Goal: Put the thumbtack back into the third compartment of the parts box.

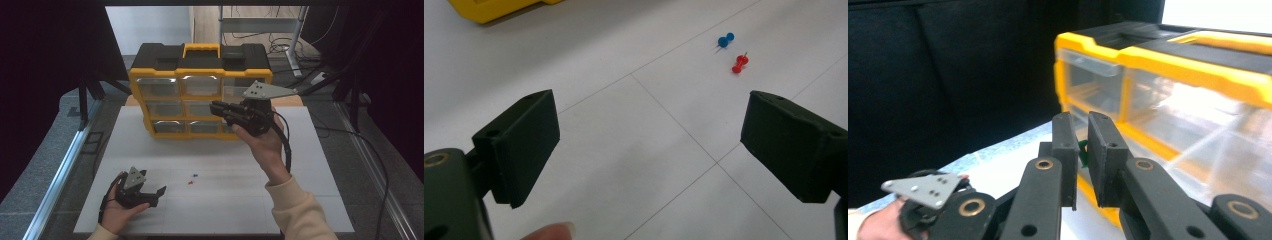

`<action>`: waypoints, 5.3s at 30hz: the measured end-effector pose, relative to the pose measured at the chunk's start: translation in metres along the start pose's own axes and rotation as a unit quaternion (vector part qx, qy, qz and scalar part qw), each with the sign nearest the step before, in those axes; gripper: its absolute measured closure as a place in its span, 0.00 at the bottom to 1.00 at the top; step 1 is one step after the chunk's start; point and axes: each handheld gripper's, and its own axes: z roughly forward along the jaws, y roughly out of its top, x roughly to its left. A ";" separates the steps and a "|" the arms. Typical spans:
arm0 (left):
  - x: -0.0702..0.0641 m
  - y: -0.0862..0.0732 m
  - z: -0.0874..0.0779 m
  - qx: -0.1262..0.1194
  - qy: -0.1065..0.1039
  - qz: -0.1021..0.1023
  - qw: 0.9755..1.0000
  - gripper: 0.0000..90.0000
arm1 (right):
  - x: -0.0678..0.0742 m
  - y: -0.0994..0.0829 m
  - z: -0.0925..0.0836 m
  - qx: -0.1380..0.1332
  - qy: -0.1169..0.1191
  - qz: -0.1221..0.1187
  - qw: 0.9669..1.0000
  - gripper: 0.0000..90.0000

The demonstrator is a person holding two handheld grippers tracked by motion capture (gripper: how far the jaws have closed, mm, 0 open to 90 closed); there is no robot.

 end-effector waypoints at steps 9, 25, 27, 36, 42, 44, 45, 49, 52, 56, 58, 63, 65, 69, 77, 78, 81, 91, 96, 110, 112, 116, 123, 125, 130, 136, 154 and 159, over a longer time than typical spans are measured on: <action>0.000 0.000 0.001 0.002 -0.006 0.000 1.000 0.10 | -0.026 0.004 -0.007 -0.004 -0.050 0.020 0.999 0.91; 0.001 0.000 0.001 -0.001 -0.002 -0.002 1.000 0.10 | -0.051 0.008 -0.012 0.010 -0.120 0.011 0.993 0.91; 0.001 0.000 0.001 -0.001 -0.002 -0.002 1.000 0.10 | -0.054 0.008 -0.011 0.010 -0.126 0.012 0.992 0.91; 0.001 0.000 0.001 0.000 -0.003 -0.002 1.000 0.10 | -0.063 0.008 -0.009 0.013 -0.160 0.012 0.987 0.87; 0.001 0.000 0.000 0.000 -0.001 -0.002 1.000 0.10 | -0.056 0.007 -0.007 0.003 -0.166 -0.002 0.986 0.55; 0.001 0.000 0.000 0.001 -0.001 -0.001 1.000 0.10 | -0.051 0.006 -0.007 -0.002 -0.150 -0.005 0.989 0.50; 0.001 0.000 0.000 0.000 -0.001 -0.001 1.000 0.10 | -0.048 0.006 -0.007 -0.004 -0.139 -0.003 0.990 0.47; 0.001 0.000 0.000 0.001 -0.001 -0.001 1.000 0.10 | -0.041 0.003 -0.007 -0.006 -0.106 -0.008 0.994 0.42; 0.001 0.000 0.000 0.002 0.000 -0.001 1.000 0.10 | -0.036 0.000 -0.008 -0.015 -0.078 -0.006 0.997 0.38; 0.001 0.000 0.001 0.002 -0.001 -0.001 1.000 0.10 | -0.030 -0.004 -0.012 -0.021 -0.038 0.003 0.999 0.37; 0.001 0.000 0.000 0.001 0.000 -0.001 1.000 0.10 | -0.025 -0.006 -0.013 -0.023 -0.021 -0.002 1.000 0.37; 0.001 0.001 0.000 0.001 -0.001 -0.001 1.000 0.10 | -0.008 -0.013 -0.014 -0.021 0.005 -0.023 1.000 0.37; 0.001 0.001 0.000 0.000 0.000 -0.002 1.000 0.10 | -0.002 -0.017 -0.013 -0.016 0.015 -0.026 0.999 0.37; 0.001 0.001 0.000 -0.001 0.000 -0.003 1.000 0.10 | 0.004 -0.027 -0.012 -0.015 0.030 -0.025 0.999 0.37; 0.000 0.001 0.000 0.000 -0.001 -0.002 1.000 0.10 | 0.018 -0.049 -0.009 -0.003 0.039 -0.032 0.999 0.37; 0.000 0.001 0.000 0.000 -0.001 -0.003 1.000 0.10 | 0.019 -0.052 -0.008 -0.001 0.040 -0.033 0.999 0.37; 0.000 0.001 0.000 0.000 0.000 -0.001 1.000 0.10 | 0.022 -0.061 -0.005 0.007 0.042 -0.037 0.998 0.36; 0.000 0.001 0.000 0.000 -0.001 0.000 1.000 0.10 | 0.019 -0.085 0.003 0.028 0.045 -0.029 0.998 0.35; 0.001 0.001 0.000 -0.001 -0.001 0.001 1.000 0.10 | 0.015 -0.099 0.011 0.049 0.040 -0.025 0.998 0.34; 0.000 0.001 0.000 0.000 -0.002 0.002 1.000 0.10 | 0.012 -0.151 0.066 0.133 0.040 -0.020 0.990 0.35; 0.000 0.001 0.000 0.001 -0.003 0.002 1.000 0.10 | 0.010 -0.156 0.071 0.140 0.041 -0.013 0.989 0.35; 0.000 0.001 0.001 0.001 -0.004 0.004 1.000 0.10 | 0.008 -0.167 0.080 0.158 0.041 -0.007 0.987 0.35; 0.000 0.001 0.000 0.001 -0.003 0.003 1.000 0.10 | 0.005 -0.180 0.095 0.183 0.034 -0.007 0.983 0.36; 0.000 0.001 0.000 0.001 -0.003 0.003 1.000 0.10 | 0.004 -0.184 0.098 0.190 0.032 -0.014 0.981 0.36; 0.000 0.001 0.000 0.001 -0.003 0.003 1.000 0.10 | 0.003 -0.189 0.104 0.202 0.028 -0.016 0.979 0.36; 0.000 0.001 0.000 0.001 -0.003 0.003 1.000 0.10 | 0.002 -0.197 0.119 0.213 0.030 -0.013 0.976 0.37; 0.001 0.001 0.000 0.002 -0.003 0.002 1.000 0.10 | 0.008 -0.220 0.141 0.263 0.022 -0.035 0.964 0.46; 0.000 0.001 0.000 0.003 -0.003 0.003 1.000 0.10 | 0.010 -0.223 0.143 0.273 0.022 -0.045 0.961 0.53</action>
